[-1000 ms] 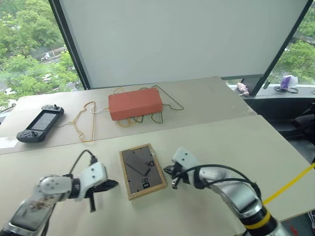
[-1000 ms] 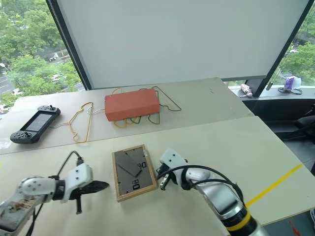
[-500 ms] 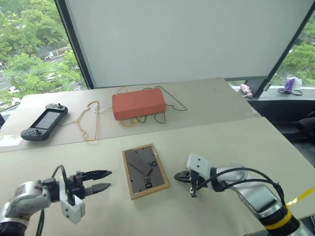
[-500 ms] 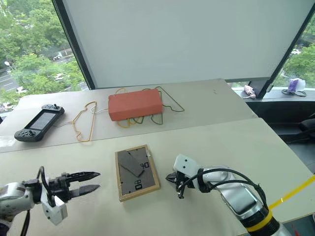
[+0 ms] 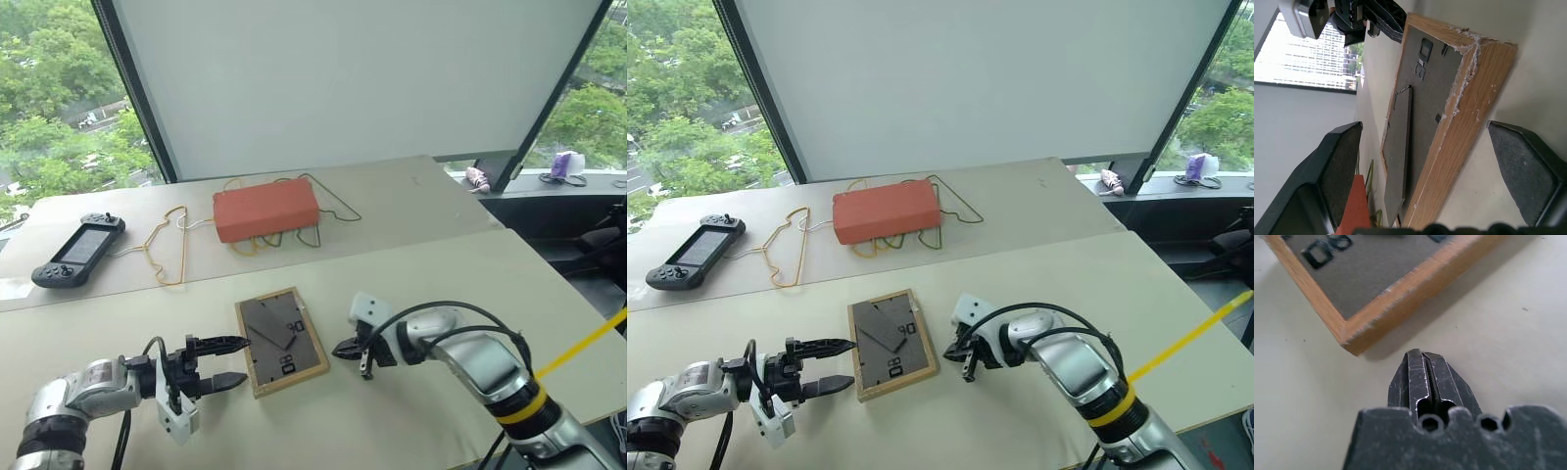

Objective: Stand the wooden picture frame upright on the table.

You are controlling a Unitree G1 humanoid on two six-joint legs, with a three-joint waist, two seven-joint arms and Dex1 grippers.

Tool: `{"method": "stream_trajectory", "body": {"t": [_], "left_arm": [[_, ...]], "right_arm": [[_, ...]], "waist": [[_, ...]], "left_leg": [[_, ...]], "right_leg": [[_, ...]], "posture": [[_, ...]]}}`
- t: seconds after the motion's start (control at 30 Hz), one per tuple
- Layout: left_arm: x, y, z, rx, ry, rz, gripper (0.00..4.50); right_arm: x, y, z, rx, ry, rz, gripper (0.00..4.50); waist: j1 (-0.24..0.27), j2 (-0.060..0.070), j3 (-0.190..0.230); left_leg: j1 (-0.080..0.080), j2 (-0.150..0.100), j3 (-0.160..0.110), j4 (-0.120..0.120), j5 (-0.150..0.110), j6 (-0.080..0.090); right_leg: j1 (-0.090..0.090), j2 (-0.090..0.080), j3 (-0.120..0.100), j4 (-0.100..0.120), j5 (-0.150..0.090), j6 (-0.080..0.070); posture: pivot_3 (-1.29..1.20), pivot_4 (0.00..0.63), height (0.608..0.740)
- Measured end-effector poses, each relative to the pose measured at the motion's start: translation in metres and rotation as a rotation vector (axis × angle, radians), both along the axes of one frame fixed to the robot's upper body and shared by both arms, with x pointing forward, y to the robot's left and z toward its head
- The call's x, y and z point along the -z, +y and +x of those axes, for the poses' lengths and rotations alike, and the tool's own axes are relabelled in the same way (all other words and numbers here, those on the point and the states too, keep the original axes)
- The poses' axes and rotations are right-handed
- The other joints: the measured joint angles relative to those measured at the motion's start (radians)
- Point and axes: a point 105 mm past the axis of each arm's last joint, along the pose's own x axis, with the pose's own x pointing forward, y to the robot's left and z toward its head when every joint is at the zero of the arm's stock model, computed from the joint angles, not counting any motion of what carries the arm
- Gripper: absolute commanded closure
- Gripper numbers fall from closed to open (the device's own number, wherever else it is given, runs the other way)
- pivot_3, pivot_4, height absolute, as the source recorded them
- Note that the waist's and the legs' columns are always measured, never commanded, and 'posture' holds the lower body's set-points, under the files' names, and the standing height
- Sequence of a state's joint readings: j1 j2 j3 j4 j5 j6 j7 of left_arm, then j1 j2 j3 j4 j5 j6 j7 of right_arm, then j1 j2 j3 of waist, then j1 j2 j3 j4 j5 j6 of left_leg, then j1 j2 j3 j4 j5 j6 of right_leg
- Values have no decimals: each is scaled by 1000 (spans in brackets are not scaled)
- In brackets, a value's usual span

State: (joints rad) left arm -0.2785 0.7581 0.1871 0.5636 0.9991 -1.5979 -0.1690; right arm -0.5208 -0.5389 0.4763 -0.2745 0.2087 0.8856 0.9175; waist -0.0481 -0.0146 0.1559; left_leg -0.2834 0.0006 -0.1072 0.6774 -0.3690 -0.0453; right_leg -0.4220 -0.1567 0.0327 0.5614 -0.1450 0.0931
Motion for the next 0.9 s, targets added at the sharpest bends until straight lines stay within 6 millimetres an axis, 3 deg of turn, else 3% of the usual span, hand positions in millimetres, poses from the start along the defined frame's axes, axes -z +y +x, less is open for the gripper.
{"method": "stream_trajectory", "body": {"t": [0.13,0.33,0.8,0.9], "left_arm": [[-1,10,13,-42,-52,39,70],[5,1,30,-24,-144,40,70],[8,-7,37,-5,-137,-4,70],[9,-10,39,-10,-129,-12,803]], "right_arm": [[2,10,-3,-15,3,1,4500],[6,17,-5,-5,21,2,4500],[7,26,-1,26,27,22,4500],[7,27,-1,27,28,29,4500]], "waist": [[3,4,-2],[27,15,-8],[50,17,-9],[54,17,-9]], "left_leg": [[2,2,0,-1,1,-1],[4,2,0,-1,4,-6],[6,2,-1,-1,6,-9],[5,2,-1,-1,6,-9]], "right_leg": [[0,2,0,2,-3,4],[1,1,0,10,-4,6],[1,1,1,14,-4,7],[1,1,1,14,-5,7]], "posture": [[0,150,740],[0,150,740],[0,150,740],[0,150,740]]}}
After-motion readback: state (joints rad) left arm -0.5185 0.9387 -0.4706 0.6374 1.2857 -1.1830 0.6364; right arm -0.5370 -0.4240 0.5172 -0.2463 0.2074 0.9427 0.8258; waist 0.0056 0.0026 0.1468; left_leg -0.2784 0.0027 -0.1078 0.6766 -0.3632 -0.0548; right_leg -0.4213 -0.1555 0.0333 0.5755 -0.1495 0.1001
